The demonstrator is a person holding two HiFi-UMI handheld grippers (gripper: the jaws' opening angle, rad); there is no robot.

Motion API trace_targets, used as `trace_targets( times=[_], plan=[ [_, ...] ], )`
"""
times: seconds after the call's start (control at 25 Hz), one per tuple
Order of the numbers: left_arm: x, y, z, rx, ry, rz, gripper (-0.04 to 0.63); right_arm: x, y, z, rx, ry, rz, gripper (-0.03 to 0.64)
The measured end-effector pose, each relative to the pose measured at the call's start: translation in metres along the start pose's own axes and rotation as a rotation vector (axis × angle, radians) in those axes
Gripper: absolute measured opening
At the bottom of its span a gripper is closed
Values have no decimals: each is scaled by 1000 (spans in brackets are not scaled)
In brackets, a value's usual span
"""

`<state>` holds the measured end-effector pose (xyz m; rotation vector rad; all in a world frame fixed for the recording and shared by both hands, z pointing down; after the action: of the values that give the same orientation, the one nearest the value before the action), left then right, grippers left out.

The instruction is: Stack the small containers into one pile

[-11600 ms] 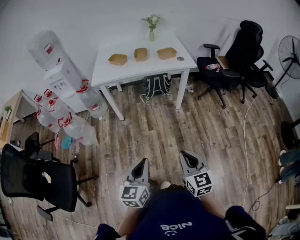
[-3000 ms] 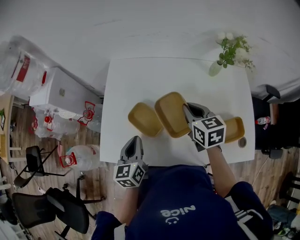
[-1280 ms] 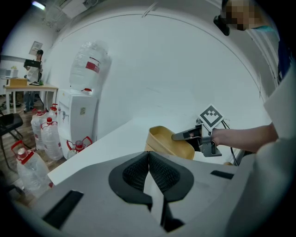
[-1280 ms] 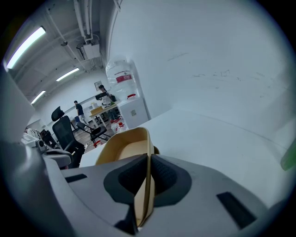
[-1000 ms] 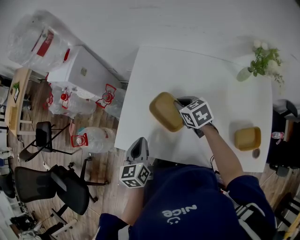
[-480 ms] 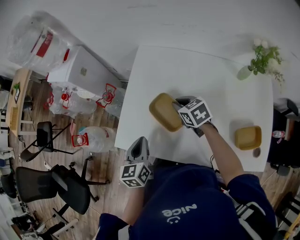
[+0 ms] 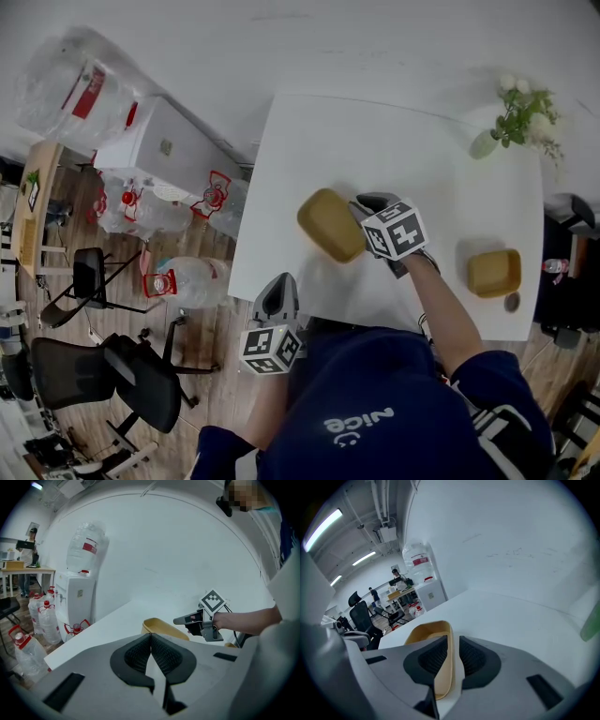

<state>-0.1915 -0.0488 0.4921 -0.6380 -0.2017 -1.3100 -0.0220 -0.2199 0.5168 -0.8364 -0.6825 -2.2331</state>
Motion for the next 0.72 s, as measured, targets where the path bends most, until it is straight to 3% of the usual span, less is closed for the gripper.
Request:
trace_targets(
  times=[0.52, 0.72],
  plan=[
    [16, 18, -8, 38, 3, 92, 18, -87, 31, 13, 195, 189, 123, 62],
    [22, 22, -10, 45, -5, 125, 18, -122, 42, 33, 288, 237, 173, 160]
  ],
)
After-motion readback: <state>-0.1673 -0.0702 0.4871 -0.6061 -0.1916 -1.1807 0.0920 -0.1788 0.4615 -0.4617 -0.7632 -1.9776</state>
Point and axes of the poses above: the fingertips, and each gripper's own axes: x forward along the fingers, y to its right, z out of its underside, the point moved 4 cm from there along -x, backward along the fingers, and after that the axes turned 5 degrees about -y, right-handed, at the moved point
